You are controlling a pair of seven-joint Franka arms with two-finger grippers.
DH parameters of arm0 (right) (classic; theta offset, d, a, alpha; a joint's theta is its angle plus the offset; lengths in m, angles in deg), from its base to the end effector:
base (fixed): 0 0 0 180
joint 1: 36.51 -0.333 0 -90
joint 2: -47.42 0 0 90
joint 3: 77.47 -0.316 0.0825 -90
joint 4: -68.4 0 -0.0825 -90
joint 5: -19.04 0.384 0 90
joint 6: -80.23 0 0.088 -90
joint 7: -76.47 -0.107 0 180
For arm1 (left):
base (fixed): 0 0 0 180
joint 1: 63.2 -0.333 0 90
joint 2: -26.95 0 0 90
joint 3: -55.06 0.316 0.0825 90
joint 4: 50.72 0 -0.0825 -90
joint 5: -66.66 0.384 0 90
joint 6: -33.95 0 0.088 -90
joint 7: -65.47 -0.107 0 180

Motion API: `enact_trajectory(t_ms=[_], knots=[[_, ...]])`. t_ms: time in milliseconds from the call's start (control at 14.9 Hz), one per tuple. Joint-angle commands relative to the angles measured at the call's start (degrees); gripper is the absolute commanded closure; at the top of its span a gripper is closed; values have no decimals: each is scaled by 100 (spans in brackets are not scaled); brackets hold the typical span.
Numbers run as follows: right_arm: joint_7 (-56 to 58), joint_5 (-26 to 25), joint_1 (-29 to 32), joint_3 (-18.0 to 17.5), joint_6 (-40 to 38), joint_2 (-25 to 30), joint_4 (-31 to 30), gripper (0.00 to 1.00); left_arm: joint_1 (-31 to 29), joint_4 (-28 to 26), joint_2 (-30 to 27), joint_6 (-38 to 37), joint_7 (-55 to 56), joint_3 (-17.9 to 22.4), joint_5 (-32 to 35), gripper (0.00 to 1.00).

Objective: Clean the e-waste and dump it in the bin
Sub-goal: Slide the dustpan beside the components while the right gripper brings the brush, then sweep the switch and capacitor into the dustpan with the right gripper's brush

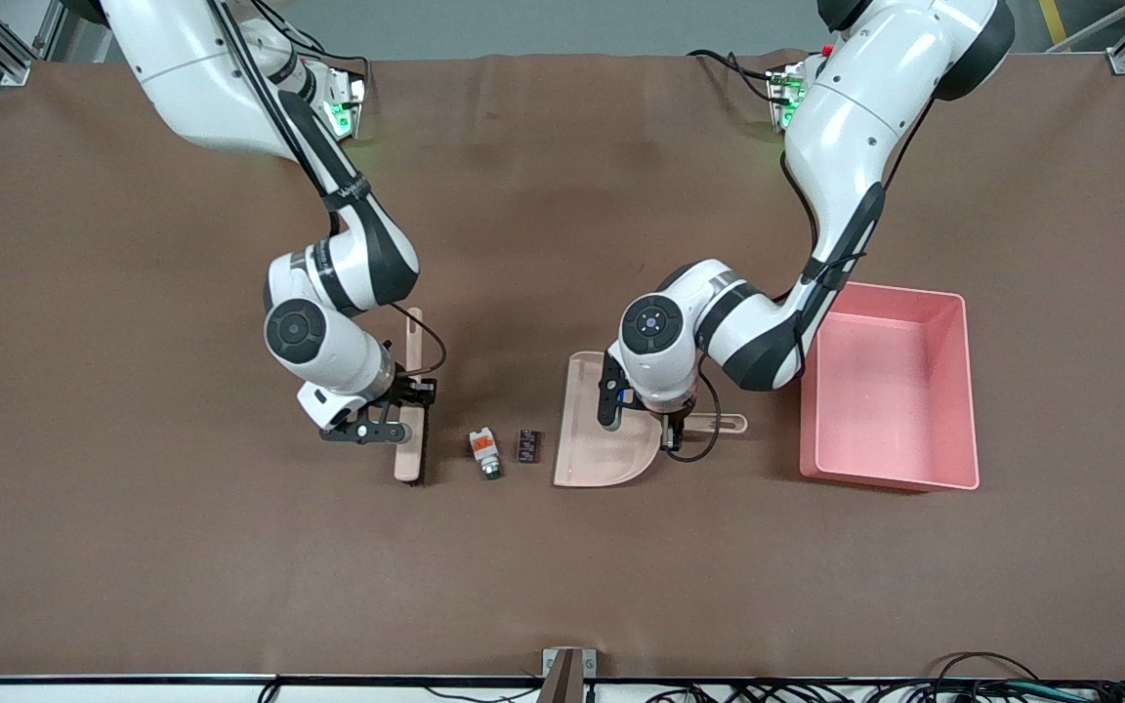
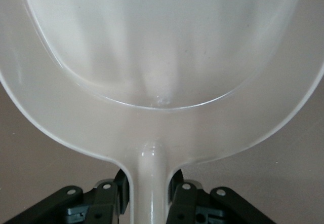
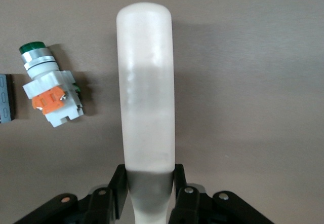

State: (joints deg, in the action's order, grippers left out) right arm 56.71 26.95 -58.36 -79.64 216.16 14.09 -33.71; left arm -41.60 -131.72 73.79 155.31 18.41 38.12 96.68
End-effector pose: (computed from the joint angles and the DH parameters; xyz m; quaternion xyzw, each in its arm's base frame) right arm 0.6028 0.2682 0.2301 -0.9982 0.0154 0.0180 0.0559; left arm 0.6028 -0.3983 0.2208 -0.6542 0.7477 0.0411 0.1063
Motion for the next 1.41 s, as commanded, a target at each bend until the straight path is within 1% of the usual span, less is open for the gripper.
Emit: enact_trajectory(t_ms=[0, 201, 336, 738, 1007, 1141, 1342], knots=[[-203, 87, -187, 40, 30, -279, 340, 99, 20, 102, 44, 38, -59, -2, -58, 99], [-309, 122, -328, 32, 30, -403, 473, 99, 21, 102, 35, -6, -50, -2, -102, 100], [-309, 202, -416, 40, 143, -447, 482, 99, 21, 93, 26, -33, -41, -2, -110, 100], [-283, 202, -574, 32, 214, -499, 490, 99, -23, 93, -9, -50, -67, 6, -40, 100], [-300, 254, -724, 32, 214, -543, 578, 99, 3, 102, -9, -384, -76, 6, -67, 100], [-301, 403, -846, 32, 258, -605, 622, 99, -6, 102, -9, -384, -76, 15, -67, 100], [-309, 807, -1005, 32, 425, -675, 710, 99, 3, 111, 17, -384, -85, 33, -75, 100]])
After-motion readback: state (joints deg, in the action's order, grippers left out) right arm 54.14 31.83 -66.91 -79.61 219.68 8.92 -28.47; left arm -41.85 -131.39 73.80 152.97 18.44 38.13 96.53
